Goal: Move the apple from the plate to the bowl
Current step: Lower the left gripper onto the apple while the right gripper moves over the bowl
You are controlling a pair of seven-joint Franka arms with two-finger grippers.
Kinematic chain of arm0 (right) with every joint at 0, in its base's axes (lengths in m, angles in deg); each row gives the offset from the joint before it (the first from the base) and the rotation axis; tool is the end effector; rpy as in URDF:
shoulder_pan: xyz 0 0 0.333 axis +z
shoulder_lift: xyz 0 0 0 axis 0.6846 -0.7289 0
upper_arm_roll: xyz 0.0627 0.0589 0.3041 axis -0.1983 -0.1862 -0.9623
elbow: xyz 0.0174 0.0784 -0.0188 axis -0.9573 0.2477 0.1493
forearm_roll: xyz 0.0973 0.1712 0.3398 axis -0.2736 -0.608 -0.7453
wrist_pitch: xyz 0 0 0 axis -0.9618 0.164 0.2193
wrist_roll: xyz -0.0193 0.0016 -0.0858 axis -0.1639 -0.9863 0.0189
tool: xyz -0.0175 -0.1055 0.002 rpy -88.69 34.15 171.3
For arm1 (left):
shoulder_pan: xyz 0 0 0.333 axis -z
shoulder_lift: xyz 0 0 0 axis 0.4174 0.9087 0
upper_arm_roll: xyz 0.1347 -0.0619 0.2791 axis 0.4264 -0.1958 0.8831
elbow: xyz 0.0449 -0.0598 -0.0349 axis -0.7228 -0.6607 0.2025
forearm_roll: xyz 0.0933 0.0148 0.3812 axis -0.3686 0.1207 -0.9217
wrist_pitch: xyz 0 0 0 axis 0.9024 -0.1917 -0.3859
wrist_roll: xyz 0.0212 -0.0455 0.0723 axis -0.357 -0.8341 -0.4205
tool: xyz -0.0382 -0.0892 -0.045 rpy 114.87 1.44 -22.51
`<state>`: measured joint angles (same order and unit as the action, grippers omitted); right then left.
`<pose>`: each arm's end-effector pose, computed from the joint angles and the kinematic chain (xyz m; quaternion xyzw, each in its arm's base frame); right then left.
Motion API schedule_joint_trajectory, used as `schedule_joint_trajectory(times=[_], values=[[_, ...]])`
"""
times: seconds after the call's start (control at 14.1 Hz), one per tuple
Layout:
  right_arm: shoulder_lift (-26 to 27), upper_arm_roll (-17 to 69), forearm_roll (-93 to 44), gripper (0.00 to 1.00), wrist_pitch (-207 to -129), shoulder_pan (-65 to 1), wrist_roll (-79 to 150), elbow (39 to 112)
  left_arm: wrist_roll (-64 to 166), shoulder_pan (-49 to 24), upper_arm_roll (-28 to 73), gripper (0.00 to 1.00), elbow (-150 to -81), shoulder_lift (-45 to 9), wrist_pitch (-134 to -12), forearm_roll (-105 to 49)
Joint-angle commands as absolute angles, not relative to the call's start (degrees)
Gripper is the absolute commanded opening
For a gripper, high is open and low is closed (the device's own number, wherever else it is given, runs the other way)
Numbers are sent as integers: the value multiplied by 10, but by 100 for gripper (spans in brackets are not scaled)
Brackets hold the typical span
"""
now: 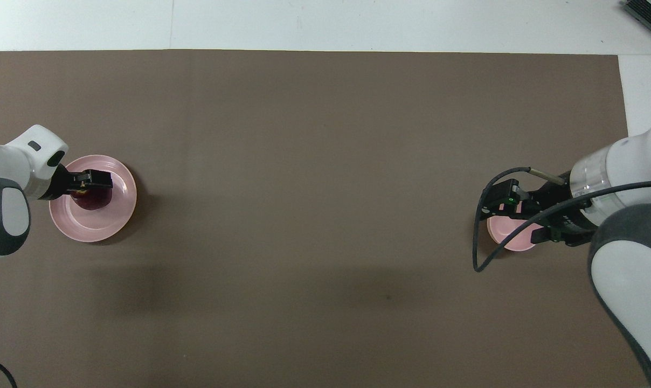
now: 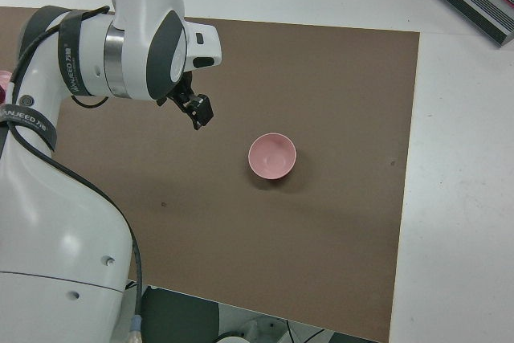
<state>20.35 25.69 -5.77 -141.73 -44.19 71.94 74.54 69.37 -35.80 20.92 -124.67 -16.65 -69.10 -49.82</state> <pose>0.5173 0.0844 0.5694 -0.9731 0.1991 0.0879 0.0762 0.5816 0.0664 0.3425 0.9977 0.0496 0.0391 0.0245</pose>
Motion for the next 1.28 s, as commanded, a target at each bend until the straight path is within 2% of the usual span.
schedule_joint_trajectory(times=[0.0, 0.78, 0.85, 0.92, 1.07, 1.14, 1.21], values=[[197, 257, -70, 100, -1425, -445, 723, 738, 700, -365, 205, 100, -1257, -160, -722, -498], [194, 260, -66, 100, -1425, -454, 722, 734, 698, -364, 205, 100, -1277, -161, -728, -498], [194, 260, -65, 100, -1425, -454, 721, 734, 699, -363, 205, 76, -1277, -160, -732, -498], [194, 260, -63, 100, -1425, -455, 721, 734, 701, -363, 205, 61, -1277, -160, -731, -498], [195, 261, -59, 100, -1425, -455, 723, 733, 703, -364, 205, 5, -1273, -159, -730, -498], [197, 263, -56, 100, -1424, -454, 724, 729, 703, -364, 205, 0, -1272, -159, -730, -498], [197, 263, -51, 100, -1420, -454, 724, 726, 704, -363, 205, 0, -1271, -159, -728, -498]])
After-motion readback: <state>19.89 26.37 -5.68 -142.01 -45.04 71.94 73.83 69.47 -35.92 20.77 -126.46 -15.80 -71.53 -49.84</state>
